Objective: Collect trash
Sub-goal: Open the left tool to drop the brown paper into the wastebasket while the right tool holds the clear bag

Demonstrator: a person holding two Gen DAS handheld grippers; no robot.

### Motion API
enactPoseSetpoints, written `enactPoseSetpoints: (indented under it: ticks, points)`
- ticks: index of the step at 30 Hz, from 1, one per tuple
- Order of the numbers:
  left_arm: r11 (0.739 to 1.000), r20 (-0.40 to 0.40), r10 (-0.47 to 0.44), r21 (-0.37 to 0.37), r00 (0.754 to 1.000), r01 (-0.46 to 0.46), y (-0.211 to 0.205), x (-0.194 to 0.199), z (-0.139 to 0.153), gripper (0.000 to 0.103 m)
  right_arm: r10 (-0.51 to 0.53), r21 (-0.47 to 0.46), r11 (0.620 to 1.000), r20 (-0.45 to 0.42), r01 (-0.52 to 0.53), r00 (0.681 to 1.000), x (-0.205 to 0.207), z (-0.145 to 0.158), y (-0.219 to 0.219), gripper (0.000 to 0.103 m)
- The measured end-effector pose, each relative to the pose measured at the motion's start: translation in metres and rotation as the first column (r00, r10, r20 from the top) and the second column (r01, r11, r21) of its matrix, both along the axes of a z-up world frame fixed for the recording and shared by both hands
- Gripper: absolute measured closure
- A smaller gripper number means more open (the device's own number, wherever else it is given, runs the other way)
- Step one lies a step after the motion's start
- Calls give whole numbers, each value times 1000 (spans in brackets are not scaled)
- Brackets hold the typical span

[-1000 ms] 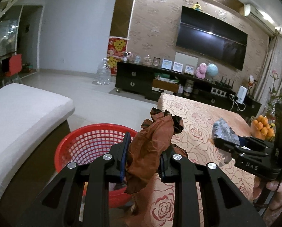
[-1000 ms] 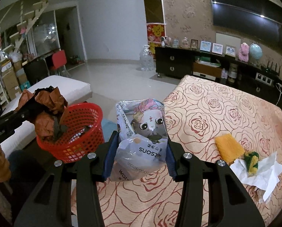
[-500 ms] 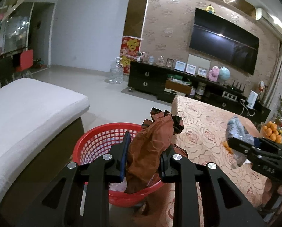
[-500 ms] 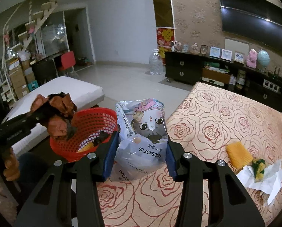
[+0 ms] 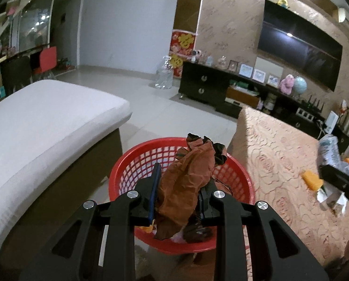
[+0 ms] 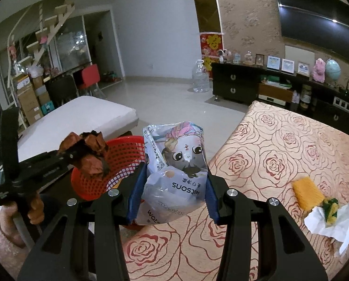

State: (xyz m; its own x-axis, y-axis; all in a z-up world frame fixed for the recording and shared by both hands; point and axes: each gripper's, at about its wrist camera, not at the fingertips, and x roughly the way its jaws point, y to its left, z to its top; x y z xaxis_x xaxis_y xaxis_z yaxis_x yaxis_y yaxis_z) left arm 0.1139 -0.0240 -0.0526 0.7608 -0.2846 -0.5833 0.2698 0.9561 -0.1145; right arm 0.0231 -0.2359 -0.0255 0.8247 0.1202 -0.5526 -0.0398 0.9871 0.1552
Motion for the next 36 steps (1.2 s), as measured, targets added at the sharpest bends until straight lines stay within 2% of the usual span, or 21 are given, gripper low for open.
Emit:
enactPoseSetpoints:
  ticks: [7,10,12,17,22,29,36]
  points:
    - [999,-30,41,30,999,-40,4,9,-11,79,7,10,1000,-13,-7,1000,5,-3,2,59]
    - [998,-48,49,33,998,-47,6,12,-15,75,11,11,1000,-21,-11,1000,8,-6,4,59]
    - [998,-49,57,38,997,-55,7,13,-15,70,15,12,1000,-26,-15,1000,10,-8,5,59]
    - [996,-25,75,59,997,-74,7,11,-14,47,24,12,1000,-33,-24,999,12,-11,8,59]
    - [993,7,84,77,996,-85,8,6,-13,35,31,15,999,-41,-31,999,16,-14,10,59]
    - [991,48,108,72,993,-111,17,1,-8,30,48,8,999,-52,-47,998,26,-18,17,59]
    - [983,89,172,51,981,-177,38,1,0,29,82,15,997,-77,-81,994,43,-23,29,59]
